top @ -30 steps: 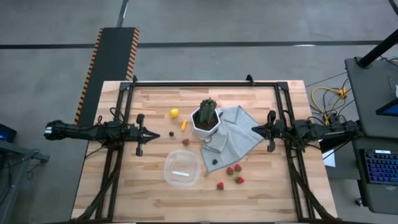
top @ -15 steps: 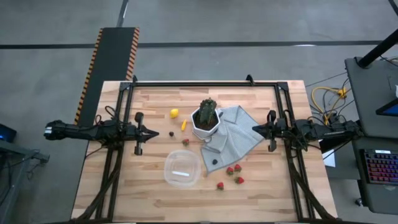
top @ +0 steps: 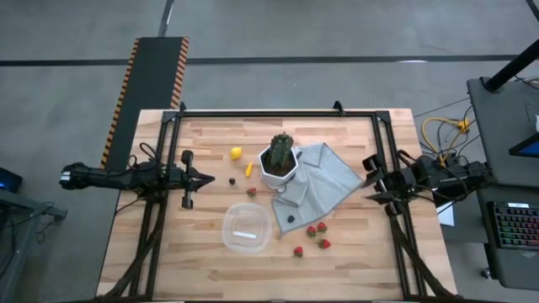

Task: Pick and placing Produce into tupperware
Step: Put the strawberry into the transparent plastic container

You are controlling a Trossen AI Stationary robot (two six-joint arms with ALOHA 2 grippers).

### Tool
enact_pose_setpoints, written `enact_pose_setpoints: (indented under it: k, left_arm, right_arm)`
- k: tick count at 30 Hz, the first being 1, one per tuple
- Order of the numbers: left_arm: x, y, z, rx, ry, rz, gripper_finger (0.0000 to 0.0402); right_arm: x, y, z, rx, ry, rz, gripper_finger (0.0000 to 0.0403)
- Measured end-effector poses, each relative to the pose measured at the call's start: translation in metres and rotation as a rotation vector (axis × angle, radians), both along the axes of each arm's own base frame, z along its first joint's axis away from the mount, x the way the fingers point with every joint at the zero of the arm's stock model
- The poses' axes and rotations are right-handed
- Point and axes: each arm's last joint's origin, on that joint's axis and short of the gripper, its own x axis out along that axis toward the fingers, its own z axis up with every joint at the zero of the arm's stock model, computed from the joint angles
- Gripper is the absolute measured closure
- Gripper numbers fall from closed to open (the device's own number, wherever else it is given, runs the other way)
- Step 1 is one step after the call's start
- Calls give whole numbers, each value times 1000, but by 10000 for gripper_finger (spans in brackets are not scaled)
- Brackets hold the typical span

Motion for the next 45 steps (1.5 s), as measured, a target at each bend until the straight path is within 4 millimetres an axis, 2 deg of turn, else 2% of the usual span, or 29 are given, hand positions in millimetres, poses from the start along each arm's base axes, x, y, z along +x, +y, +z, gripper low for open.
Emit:
enact_pose_setpoints:
  k: [6, 14, 19, 23, 30, 38, 41, 45]
  left_arm:
    - [0, 2, 3, -6, -29, 60, 402]
    - [0, 2, 3, -6, -26, 67, 402]
    - [0, 3, 2, -7, -25, 90, 402]
    - [-1, 4, 2, -9, -25, 128, 402]
    - [-1, 4, 3, -9, -28, 128, 402]
    - [-1, 4, 3, -10, -33, 127, 402]
    - [-1, 4, 3, -10, -33, 126, 402]
    - [-1, 4, 3, -10, -33, 126, 402]
  right_arm:
    - [7, 0, 26, -103, 25, -76, 231]
    - [25, -2, 62, -272, 497, -215, 214]
    - [32, -1, 80, -280, 702, -202, 213]
    - [41, 0, 85, -294, 841, -191, 213]
    - [64, 3, 77, -267, 991, -186, 215]
    - [99, 5, 79, -339, 941, -263, 216]
    - [105, 13, 83, -362, 960, -223, 216]
    - [105, 33, 92, -396, 1012, -145, 221]
